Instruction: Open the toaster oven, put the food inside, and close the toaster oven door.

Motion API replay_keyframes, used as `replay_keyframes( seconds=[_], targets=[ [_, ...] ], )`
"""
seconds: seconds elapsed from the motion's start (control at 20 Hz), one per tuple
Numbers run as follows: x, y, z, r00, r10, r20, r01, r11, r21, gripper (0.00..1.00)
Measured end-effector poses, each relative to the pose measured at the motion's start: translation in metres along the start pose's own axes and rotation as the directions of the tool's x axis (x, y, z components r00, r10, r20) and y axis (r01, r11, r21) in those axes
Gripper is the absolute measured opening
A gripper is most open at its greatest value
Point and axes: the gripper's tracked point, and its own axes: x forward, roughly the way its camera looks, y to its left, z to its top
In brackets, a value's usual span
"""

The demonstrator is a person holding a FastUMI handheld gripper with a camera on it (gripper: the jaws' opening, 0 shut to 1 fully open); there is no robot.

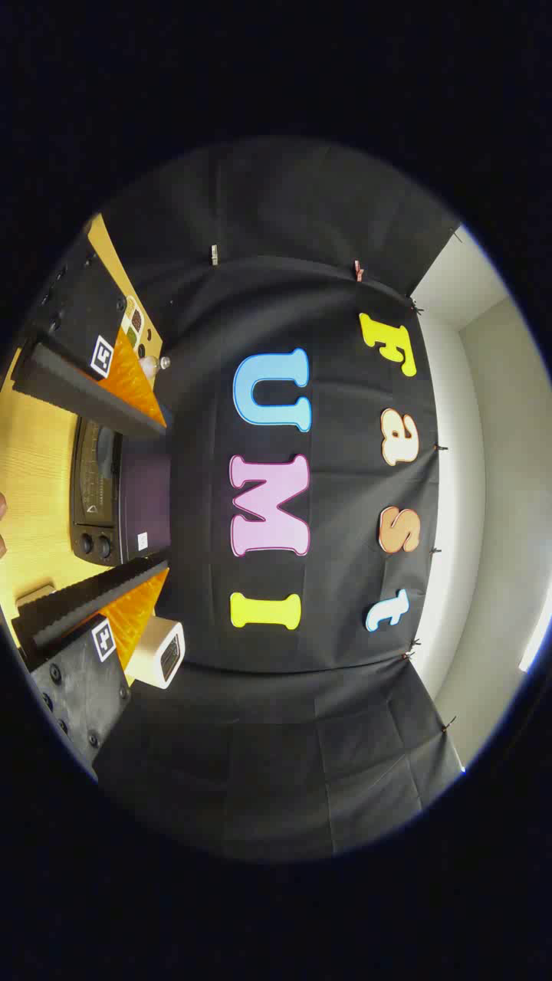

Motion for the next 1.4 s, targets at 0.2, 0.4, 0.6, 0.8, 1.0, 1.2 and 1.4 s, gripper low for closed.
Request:
replay_keyframes(
  seconds=[0.2,0.4,0.6,0.8,1.0,1.2,1.4],
  targets=[
    [-0.003,-0.001,0.001,1.0,0.0,0.005,0.0,1.0,-0.002,0.97],
    [-0.005,-0.003,0.001,1.0,-0.008,0.001,0.008,1.0,0.013,0.97],
    [-0.009,-0.004,-0.002,1.0,-0.011,-0.006,0.011,1.0,0.008,0.97],
    [-0.01,-0.002,-0.007,1.0,-0.008,-0.017,0.008,1.0,0.005,0.97],
    [-0.002,0.001,-0.018,0.999,-0.005,-0.041,0.006,1.0,0.009,0.97],
    [0.013,0.004,-0.031,0.997,-0.012,-0.073,0.012,1.0,-0.002,0.97],
    [0.039,0.012,-0.049,0.993,-0.012,-0.117,0.012,1.0,-0.008,0.98]
  ],
)
